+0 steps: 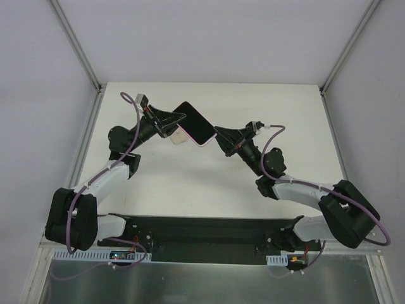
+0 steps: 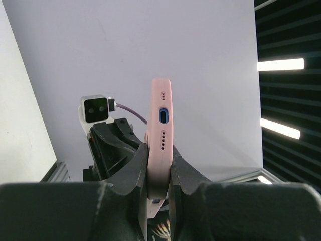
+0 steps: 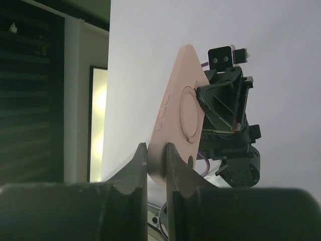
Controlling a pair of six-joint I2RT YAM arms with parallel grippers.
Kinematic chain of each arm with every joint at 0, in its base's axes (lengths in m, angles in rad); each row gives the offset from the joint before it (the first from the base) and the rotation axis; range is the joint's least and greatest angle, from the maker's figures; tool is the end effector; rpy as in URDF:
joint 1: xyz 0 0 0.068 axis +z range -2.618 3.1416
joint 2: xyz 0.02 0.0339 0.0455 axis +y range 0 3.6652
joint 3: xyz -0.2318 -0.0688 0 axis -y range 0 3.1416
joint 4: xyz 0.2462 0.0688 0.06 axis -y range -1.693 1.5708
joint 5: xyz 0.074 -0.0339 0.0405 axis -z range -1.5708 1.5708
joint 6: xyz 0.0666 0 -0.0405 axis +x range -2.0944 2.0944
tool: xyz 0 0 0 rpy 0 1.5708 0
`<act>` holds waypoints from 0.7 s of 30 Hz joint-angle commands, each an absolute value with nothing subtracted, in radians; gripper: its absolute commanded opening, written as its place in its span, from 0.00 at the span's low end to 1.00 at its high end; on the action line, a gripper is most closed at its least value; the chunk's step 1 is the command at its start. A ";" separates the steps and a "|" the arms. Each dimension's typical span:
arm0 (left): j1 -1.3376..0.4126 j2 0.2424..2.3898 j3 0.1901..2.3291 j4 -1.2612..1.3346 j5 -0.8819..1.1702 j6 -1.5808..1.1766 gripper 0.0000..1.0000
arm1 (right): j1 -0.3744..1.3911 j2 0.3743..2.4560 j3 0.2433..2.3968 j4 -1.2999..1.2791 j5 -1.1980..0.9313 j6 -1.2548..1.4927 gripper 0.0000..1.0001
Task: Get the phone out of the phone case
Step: Remove the phone case from the phone.
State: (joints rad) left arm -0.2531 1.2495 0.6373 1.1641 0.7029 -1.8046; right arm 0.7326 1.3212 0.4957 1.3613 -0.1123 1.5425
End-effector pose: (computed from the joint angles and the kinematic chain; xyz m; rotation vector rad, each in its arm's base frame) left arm 0.2691 -0.1141 0.3065 -0.2846 1.4415 -2.1161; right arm 0.2138 0.2024 0.2694 0.3900 1.2322 2.0811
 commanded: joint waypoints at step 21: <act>-0.238 1.085 0.707 1.683 0.554 -1.971 0.00 | 0.802 1.491 0.655 1.534 -0.089 1.598 0.01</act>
